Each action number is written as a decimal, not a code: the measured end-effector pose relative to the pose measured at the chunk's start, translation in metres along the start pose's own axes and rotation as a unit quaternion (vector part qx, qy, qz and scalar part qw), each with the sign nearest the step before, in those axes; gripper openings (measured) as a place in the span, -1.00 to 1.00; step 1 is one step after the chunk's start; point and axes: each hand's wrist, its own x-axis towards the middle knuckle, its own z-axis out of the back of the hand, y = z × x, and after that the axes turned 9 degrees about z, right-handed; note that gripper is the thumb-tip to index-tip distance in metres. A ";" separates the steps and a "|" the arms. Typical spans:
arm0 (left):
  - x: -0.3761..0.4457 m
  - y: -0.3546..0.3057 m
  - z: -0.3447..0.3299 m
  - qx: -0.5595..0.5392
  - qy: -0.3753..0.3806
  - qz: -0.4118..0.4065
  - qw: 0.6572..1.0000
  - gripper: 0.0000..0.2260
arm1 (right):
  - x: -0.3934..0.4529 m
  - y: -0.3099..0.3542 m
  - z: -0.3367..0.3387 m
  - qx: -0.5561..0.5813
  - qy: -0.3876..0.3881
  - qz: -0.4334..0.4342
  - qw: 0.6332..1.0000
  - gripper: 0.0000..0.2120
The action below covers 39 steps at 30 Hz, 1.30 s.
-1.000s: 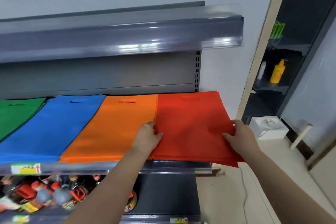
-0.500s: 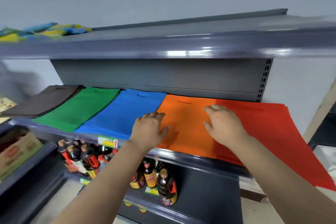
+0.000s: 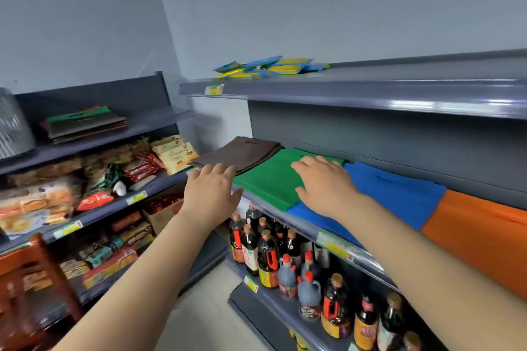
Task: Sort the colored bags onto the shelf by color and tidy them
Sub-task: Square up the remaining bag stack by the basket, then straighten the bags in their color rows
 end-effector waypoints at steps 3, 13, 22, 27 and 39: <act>0.009 0.057 -0.005 0.022 -0.001 0.033 0.999 -0.56 | 0.054 0.044 -0.008 0.009 -0.012 0.047 0.999 -0.58; 0.039 0.198 -0.022 0.073 -0.017 0.147 0.986 -0.58 | 0.194 0.152 -0.029 0.057 -0.010 0.165 0.985 -0.51; 0.116 0.289 -0.057 0.111 -0.010 0.238 0.965 -0.54 | 0.342 0.204 -0.061 0.091 -0.056 0.262 0.959 -0.56; 0.165 0.333 -0.077 0.124 -0.012 0.288 0.950 -0.56 | 0.424 0.223 -0.079 0.108 -0.052 0.300 0.946 -0.50; 0.243 0.446 -0.142 0.106 -0.011 0.342 0.933 -0.58 | 0.582 0.281 -0.132 0.143 -0.047 0.347 0.926 -0.52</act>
